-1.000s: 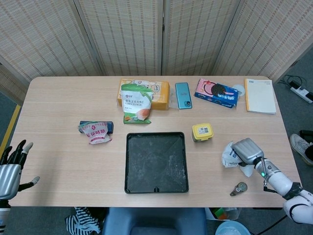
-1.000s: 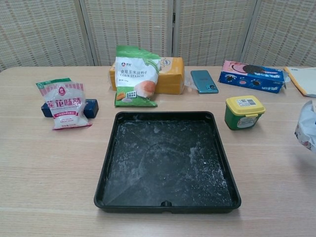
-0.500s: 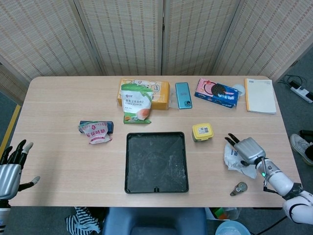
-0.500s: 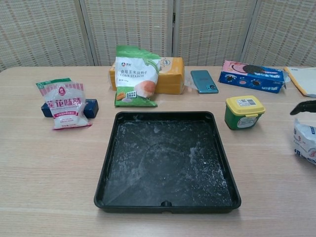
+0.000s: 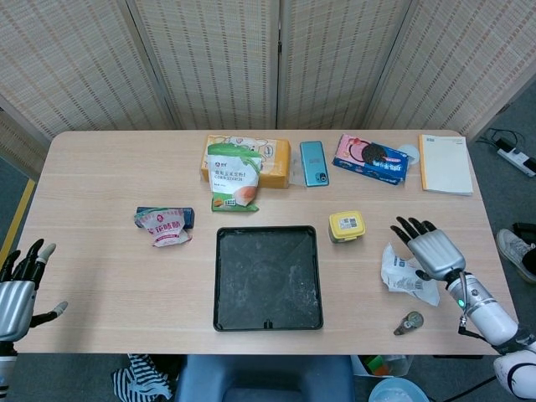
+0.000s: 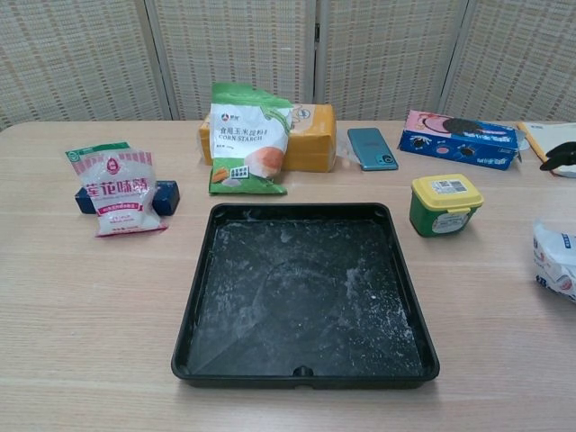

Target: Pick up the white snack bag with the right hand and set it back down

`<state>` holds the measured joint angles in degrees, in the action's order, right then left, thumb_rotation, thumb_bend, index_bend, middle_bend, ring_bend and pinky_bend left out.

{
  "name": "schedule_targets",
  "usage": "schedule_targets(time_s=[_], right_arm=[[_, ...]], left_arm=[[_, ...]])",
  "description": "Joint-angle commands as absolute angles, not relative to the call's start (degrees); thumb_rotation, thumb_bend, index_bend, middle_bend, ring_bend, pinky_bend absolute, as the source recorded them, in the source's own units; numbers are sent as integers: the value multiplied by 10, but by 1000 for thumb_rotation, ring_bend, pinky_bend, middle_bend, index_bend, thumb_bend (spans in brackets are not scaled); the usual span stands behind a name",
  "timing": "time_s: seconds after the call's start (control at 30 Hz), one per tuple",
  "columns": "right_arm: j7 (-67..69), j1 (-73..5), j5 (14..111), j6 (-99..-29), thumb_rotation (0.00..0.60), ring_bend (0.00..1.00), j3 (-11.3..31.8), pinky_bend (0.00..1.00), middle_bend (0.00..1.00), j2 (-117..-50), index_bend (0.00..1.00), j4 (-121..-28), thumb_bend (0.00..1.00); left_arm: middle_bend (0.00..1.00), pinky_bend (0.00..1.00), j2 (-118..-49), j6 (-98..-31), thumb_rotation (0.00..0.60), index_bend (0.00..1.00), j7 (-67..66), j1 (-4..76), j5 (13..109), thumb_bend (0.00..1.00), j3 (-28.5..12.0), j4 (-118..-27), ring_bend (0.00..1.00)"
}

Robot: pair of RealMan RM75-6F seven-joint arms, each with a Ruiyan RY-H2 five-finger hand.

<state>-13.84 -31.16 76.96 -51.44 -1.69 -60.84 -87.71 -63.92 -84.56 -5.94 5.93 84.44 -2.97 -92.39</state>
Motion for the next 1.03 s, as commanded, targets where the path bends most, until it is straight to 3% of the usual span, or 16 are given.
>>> schedule_targets(time_s=[0.03,0.23,0.53,0.7,1.03], right_arm=[[-98,-270,813,-603,600,0,-10,54,0,-578,0,-915,233],[-95,-199,858,-748,600,0,-7,4,0,-618,0,-883,233],[-30,-114,904,-901,600,0,-10,0,0,-714,0,-777,233],[32,-88,907,-942,600,0,-4,0,0,-736,0,-736,233],[55,-72,905,-945,600,0,6,0,0,-723,0,-738,232]], left_arm=[[0,99,-640,-846,600,0,-61,60,844,179,-30,-924,215],[0,99,-642,-848,600,0,-63,60,846,179,-31,-921,198],[0,99,-636,-848,600,0,-56,57,838,178,-32,-926,166],[0,99,-635,-850,600,0,-58,56,838,178,-32,-928,165],[0,99,-643,-835,600,0,-75,65,838,179,-31,-927,165]])
